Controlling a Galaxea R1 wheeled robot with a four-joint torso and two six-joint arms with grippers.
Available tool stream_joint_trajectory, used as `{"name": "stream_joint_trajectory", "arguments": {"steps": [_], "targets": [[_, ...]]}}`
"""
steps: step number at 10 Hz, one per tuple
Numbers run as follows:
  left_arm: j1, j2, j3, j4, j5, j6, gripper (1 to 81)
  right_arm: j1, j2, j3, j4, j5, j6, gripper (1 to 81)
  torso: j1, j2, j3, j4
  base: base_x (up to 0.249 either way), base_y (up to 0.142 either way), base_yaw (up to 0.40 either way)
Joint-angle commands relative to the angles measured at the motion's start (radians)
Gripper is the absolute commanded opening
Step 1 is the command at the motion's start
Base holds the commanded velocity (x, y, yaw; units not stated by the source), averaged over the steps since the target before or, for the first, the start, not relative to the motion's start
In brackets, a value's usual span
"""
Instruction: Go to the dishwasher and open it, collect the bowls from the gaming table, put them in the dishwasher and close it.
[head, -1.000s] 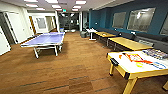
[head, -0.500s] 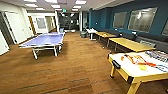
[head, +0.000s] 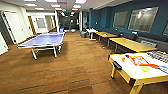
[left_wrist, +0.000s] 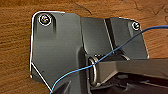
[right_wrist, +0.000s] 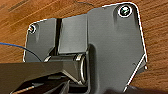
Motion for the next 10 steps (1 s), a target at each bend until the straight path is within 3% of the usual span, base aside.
{"name": "stream_joint_trajectory", "arguments": {"steps": [1, 6, 10], "targets": [[-0.027, 0.0, 0.003, 0.007, 0.059, -0.001, 81.1, 0.034, 0.003, -0.002, -0.003, -0.054, -0.005, 81.1, 0.0, 0.0, 0.0, 0.0, 0.0, 0.0, 0.0], [-0.027, -0.002, 0.003, 0.01, 0.062, 0.0, 81.1, 0.029, 0.003, -0.002, -0.003, -0.052, -0.005, 81.1, -0.001, 0.0, 0.0, 0.0, 0.0, 0.0, -0.049], [-0.027, -0.003, 0.005, 0.01, 0.062, -0.003, 81.1, 0.029, 0.003, 0.001, -0.003, -0.052, -0.004, 81.1, -0.002, 0.0, 0.0, 0.0, 0.0, 0.0, -0.268]]}}
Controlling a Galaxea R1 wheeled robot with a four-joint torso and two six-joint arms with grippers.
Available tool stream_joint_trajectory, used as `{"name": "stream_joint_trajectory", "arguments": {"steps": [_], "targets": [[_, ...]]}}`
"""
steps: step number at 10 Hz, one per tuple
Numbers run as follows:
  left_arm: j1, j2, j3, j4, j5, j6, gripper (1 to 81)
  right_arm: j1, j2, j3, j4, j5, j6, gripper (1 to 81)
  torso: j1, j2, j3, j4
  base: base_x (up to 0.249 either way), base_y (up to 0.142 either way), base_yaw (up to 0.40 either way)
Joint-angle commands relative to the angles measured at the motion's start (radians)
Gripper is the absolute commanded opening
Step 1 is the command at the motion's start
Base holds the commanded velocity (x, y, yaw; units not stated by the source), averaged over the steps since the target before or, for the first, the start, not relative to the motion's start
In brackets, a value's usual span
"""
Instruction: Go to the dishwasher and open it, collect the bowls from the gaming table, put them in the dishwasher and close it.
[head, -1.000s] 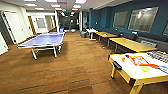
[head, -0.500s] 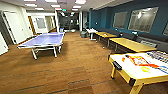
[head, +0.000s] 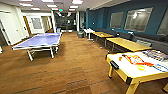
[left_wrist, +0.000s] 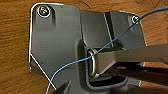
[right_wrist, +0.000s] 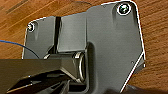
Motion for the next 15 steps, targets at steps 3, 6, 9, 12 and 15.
{"name": "stream_joint_trajectory", "arguments": {"steps": [3, 6, 9, 12, 15], "targets": [[-0.049, -0.004, 0.002, 0.008, 0.045, -0.002, 81.1, 0.032, 0.006, 0.004, -0.003, -0.052, -0.004, 81.1, 0.0, 0.0, 0.0, 0.0, 0.0, 0.0, -0.341], [-0.049, -0.002, 0.002, 0.008, 0.046, -0.002, 81.1, 0.032, 0.006, 0.004, -0.003, -0.052, -0.004, 81.1, 0.0, 0.0, 0.0, 0.0, 0.0, 0.0, -0.348], [-0.049, -0.004, 0.002, 0.008, 0.045, -0.002, 81.1, 0.03, 0.006, 0.004, -0.003, -0.052, -0.005, 81.1, 0.0, 0.0, 0.0, 0.0, 0.0, 0.0, -0.348], [-0.049, -0.004, 0.002, 0.008, 0.045, -0.001, 81.1, 0.03, 0.006, 0.005, -0.003, -0.052, -0.005, 81.1, 0.0, 0.0, 0.0, 0.0, 0.0, 0.0, -0.348], [-0.049, -0.005, 0.002, 0.008, 0.045, -0.001, 81.1, 0.03, 0.006, 0.007, -0.003, -0.052, -0.005, 81.1, 0.0, 0.0, 0.0, 0.0, 0.0, 0.0, -0.348]]}}
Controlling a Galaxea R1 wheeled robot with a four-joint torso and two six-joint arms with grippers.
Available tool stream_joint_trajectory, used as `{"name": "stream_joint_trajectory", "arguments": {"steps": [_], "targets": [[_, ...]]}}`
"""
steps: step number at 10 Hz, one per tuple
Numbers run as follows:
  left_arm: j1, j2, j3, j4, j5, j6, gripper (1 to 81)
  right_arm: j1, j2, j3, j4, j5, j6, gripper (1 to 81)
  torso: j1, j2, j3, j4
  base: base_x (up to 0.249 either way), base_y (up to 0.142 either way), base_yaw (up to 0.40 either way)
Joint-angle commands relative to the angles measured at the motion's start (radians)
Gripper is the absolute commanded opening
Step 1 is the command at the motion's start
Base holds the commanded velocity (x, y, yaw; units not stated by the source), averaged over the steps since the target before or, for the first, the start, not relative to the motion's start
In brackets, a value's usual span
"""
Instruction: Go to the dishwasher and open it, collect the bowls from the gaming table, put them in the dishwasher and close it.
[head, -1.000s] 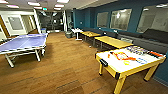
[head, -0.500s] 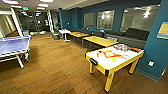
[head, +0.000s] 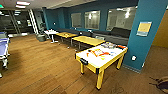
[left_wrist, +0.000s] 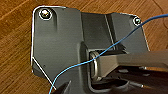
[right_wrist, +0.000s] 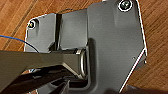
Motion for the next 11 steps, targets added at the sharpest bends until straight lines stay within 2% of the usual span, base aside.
{"name": "stream_joint_trajectory", "arguments": {"steps": [1, 9, 11], "targets": [[-0.038, 0.0, 0.003, 0.008, 0.049, 0.0, 81.1, 0.042, 0.003, 0.005, -0.003, -0.049, -0.005, 81.1, 0.0, 0.0, 0.0, 0.0, 0.0, 0.0, -0.348], [-0.038, -0.002, 0.003, 0.003, 0.049, -0.002, 81.1, 0.041, 0.003, 0.005, -0.004, -0.049, -0.005, 81.1, 0.0, 0.0, 0.0, 0.0, 0.0, 0.0, -0.343], [-0.038, -0.002, 0.003, 0.002, 0.048, 0.0, 81.1, 0.041, 0.003, 0.005, -0.003, -0.049, -0.005, 81.1, 0.0, 0.0, 0.0, 0.0, 0.0, -0.108, 0.0]]}}
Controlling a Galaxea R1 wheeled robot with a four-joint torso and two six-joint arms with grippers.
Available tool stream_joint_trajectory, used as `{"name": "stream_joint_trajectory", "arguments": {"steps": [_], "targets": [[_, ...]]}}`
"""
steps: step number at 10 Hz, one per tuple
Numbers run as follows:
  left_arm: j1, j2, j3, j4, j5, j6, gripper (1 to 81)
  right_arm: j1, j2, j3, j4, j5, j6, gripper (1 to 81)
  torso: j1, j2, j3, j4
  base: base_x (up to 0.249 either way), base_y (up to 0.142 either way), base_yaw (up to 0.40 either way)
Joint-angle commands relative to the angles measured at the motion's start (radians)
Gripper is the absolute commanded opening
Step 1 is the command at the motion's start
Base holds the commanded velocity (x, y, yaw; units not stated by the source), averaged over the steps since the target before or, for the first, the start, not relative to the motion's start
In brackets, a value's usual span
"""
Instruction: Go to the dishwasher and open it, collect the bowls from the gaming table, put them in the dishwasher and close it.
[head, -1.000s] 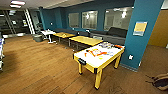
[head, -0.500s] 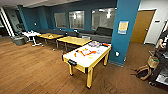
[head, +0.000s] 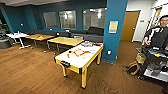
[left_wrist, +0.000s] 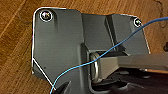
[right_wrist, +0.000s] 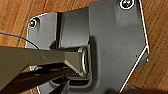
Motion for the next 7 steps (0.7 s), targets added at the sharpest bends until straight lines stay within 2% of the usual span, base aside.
{"name": "stream_joint_trajectory", "arguments": {"steps": [1, 7], "targets": [[-0.033, -0.002, 0.004, 0.001, 0.052, 0.0, 81.1, 0.044, 0.003, 0.004, -0.003, -0.046, -0.005, 81.1, 0.0, 0.0, 0.0, 0.0, 0.0, 0.0, 0.0], [-0.033, 0.0, 0.003, -0.004, 0.051, 0.0, 81.1, 0.044, 0.003, 0.003, -0.003, -0.046, -0.005, 81.1, 0.0, 0.0, 0.0, 0.0, 0.0, 0.0, 0.0]]}}
